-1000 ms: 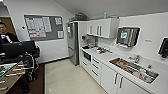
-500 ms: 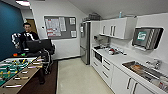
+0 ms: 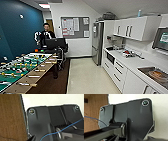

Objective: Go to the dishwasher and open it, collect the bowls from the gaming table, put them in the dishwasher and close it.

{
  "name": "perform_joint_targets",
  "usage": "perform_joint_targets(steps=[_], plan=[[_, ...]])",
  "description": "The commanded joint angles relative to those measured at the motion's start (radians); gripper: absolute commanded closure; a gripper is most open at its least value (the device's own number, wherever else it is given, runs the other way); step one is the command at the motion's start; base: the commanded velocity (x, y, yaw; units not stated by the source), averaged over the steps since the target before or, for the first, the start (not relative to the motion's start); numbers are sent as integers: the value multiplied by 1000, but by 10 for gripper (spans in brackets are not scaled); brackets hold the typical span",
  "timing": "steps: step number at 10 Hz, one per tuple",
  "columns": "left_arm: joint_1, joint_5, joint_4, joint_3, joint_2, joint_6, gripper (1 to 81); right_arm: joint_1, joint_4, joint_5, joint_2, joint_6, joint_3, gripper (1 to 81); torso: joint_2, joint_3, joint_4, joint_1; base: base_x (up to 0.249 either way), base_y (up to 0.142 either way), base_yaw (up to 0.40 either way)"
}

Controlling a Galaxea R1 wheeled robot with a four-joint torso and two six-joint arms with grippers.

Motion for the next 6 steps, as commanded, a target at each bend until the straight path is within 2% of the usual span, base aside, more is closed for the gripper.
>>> perform_joint_targets(steps=[1,6], plan=[[-56,51,11,-4,-12,5,10,57,-2,-54,-4,-2,5,10,0,0,0,0,0,0,366],[-56,54,11,-4,-6,5,10,56,-2,-51,30,-2,-42,10,0,0,0,0,0,0,366]])
